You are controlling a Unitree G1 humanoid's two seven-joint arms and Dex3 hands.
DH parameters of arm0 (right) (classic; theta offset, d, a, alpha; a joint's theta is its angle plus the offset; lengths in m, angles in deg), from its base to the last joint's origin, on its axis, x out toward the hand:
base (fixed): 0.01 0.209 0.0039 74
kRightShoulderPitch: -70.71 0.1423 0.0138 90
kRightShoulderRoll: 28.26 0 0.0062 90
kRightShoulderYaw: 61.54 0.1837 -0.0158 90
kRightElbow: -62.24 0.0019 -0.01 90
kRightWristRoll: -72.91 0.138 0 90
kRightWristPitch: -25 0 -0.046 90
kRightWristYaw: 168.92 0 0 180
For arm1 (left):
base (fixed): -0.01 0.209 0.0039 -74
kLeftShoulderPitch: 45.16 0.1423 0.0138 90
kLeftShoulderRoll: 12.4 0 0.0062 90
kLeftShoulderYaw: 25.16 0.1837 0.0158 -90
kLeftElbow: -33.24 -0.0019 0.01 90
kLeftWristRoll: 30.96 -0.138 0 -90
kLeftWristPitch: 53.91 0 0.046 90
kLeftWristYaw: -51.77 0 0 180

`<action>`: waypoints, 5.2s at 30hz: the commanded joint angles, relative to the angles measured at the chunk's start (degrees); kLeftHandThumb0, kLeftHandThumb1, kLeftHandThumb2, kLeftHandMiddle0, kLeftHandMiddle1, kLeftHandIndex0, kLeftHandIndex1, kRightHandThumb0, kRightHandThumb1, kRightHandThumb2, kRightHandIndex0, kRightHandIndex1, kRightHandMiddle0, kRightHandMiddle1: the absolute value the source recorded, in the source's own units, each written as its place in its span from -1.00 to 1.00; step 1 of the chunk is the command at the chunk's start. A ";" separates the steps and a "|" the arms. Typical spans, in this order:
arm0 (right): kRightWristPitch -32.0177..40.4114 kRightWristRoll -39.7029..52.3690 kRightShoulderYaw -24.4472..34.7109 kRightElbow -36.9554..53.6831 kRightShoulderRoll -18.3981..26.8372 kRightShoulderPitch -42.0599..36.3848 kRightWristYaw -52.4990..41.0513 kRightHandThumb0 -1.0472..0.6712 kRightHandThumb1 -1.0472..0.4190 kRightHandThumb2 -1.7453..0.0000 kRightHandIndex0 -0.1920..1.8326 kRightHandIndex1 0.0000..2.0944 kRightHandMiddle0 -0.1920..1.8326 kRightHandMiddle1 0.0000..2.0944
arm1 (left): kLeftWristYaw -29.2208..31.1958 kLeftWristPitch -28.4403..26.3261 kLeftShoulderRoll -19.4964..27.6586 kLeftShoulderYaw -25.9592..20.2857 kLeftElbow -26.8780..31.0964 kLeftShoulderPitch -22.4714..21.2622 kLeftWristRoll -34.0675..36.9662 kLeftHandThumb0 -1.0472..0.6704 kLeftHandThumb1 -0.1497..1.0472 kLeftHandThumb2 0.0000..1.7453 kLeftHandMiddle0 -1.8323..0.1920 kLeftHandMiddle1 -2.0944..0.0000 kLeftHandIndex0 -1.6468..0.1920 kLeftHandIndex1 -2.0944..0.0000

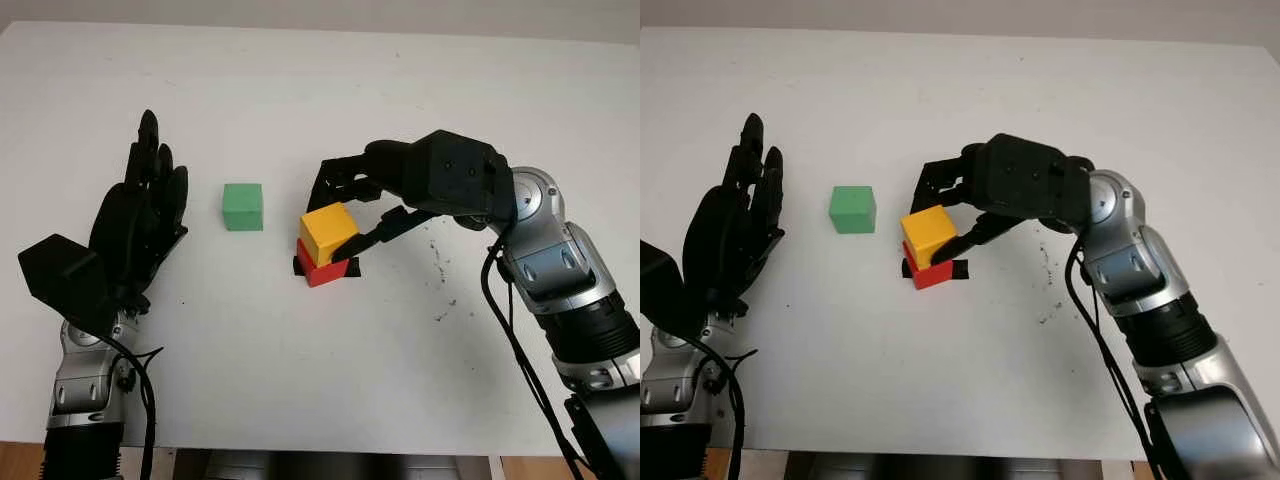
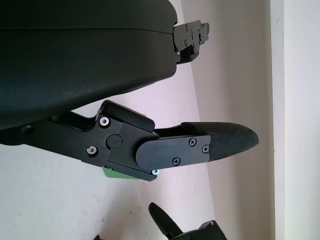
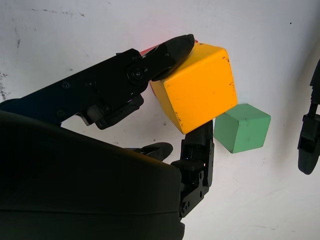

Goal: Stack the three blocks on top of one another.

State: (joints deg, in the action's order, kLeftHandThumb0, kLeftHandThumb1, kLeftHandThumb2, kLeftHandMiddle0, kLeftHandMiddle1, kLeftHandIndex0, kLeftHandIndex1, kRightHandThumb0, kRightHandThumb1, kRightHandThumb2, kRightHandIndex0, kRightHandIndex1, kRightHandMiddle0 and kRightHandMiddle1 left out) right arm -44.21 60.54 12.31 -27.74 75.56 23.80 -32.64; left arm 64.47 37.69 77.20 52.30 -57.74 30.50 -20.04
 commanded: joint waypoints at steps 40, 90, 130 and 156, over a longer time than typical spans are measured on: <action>3.06 3.47 3.17 7.22 6.13 -1.61 -6.34 -0.92 -0.76 0.93 -1.00 -1.00 -1.00 -1.00 | 0.73 -1.27 0.87 -0.35 0.90 0.13 0.22 -0.72 1.00 -0.43 1.00 1.00 1.00 1.00; 7.46 23.22 25.33 17.87 -19.36 -31.58 36.73 -0.76 -1.00 0.04 -1.00 -1.00 -1.00 -1.00 | -1.28 12.79 13.54 7.27 -15.62 -15.10 -22.03 -0.60 0.96 -0.92 0.67 0.93 0.56 0.88; 7.19 23.22 25.75 18.33 -17.84 -31.99 36.67 -0.70 -1.00 0.04 -1.00 -1.00 -1.00 -1.00 | -0.90 12.90 24.36 23.57 -22.84 -28.45 -46.87 -0.80 1.00 -0.79 0.76 0.95 0.46 0.99; 7.92 21.94 25.05 19.30 -17.54 -32.79 36.10 -0.69 -1.00 0.07 -1.00 -1.00 -1.00 -1.00 | -2.24 13.40 26.50 22.84 -19.88 -25.55 -45.10 -0.94 1.00 -0.65 0.79 0.95 0.58 0.94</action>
State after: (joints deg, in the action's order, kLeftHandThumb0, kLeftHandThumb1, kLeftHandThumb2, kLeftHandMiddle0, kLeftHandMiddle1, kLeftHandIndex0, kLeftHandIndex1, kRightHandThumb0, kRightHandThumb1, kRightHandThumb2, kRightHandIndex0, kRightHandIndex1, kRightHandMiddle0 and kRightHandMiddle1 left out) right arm -36.49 82.57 37.50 -9.78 57.61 -8.20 3.39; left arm 61.69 51.03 102.41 74.90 -78.99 4.31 -64.69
